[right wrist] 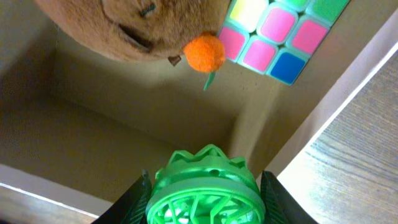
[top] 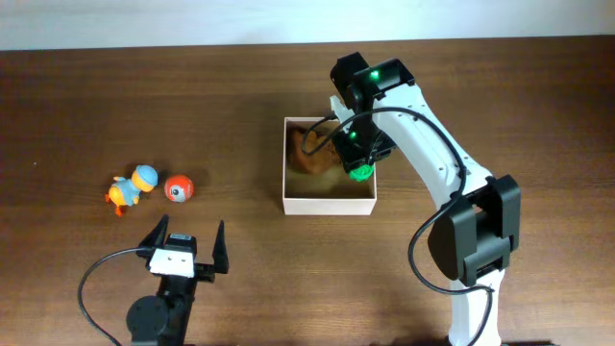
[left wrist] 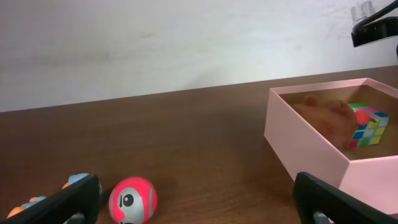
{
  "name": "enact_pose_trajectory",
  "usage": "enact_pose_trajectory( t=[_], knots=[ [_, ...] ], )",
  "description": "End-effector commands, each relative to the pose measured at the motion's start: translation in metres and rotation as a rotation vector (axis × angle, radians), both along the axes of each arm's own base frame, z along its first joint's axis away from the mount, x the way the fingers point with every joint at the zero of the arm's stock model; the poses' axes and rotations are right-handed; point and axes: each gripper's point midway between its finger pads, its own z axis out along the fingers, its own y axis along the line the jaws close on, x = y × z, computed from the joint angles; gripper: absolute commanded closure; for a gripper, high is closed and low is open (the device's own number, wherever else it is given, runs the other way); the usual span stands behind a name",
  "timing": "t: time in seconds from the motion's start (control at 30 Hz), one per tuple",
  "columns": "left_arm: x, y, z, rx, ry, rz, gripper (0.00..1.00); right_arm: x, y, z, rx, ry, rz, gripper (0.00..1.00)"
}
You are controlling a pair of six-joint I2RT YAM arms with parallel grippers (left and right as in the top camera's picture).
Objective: Pack container
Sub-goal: 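Lower the green ball into the box and open the right gripper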
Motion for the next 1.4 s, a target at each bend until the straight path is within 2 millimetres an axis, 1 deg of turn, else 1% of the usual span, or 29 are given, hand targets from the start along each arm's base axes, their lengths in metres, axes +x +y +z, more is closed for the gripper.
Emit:
enact_pose_trajectory(
  t=[0.0, 0.13, 0.3, 0.67, 0.73, 0.77, 0.8, 0.87, 0.97, 1.1, 1.2, 1.27, 1.37],
  knots=[
    [0.0, 0.001, 0.0, 0.019, -0.004, 0.004, 0.01, -0.004, -0.002, -0.006, -0.018, 0.01, 0.012, 0.64],
    [0.0, 0.001, 0.0, 0.019, -0.004, 0.004, 0.01, -0.01, -0.005, -0.021, -0.03, 0.038, 0.012, 0.64],
    [0.0, 0.001, 0.0, 0.019, -0.004, 0.004, 0.01, -0.015, -0.007, -0.033, -0.037, 0.054, 0.012, 0.64],
    [0.0, 0.001, 0.0, 0.019, -0.004, 0.004, 0.01, -0.013, -0.006, -0.036, -0.034, 0.048, 0.012, 0.64],
    [0.0, 0.001, 0.0, 0.019, -0.004, 0.004, 0.01, -0.013, -0.006, -0.036, -0.034, 0.047, 0.012, 0.49],
    [0.0, 0.001, 0.0, 0.019, -0.004, 0.004, 0.01, -0.013, -0.006, -0.036, -0.033, 0.045, 0.012, 0.43],
    [0.0, 0.001, 0.0, 0.019, -0.004, 0.004, 0.01, -0.012, -0.005, -0.036, -0.032, 0.042, 0.012, 0.39],
    [0.0, 0.001, 0.0, 0.019, -0.004, 0.004, 0.01, -0.011, -0.005, -0.036, -0.029, 0.037, 0.012, 0.36],
    [0.0, 0.001, 0.0, 0.019, -0.004, 0.004, 0.01, -0.009, -0.004, -0.036, -0.026, 0.031, 0.012, 0.36],
    [0.0, 0.001, 0.0, 0.019, -0.004, 0.004, 0.01, -0.009, -0.003, -0.036, -0.021, 0.029, 0.023, 0.36],
    [0.0, 0.001, 0.0, 0.019, -0.004, 0.004, 0.01, -0.006, 0.002, -0.033, 0.002, 0.022, 0.028, 0.36],
    [0.0, 0.001, 0.0, 0.019, -0.004, 0.004, 0.01, -0.003, 0.006, -0.026, 0.025, 0.011, 0.032, 0.36],
    [0.0, 0.001, 0.0, 0.019, -0.004, 0.004, 0.01, 0.004, 0.014, -0.006, 0.05, -0.025, 0.041, 0.36]
  ],
)
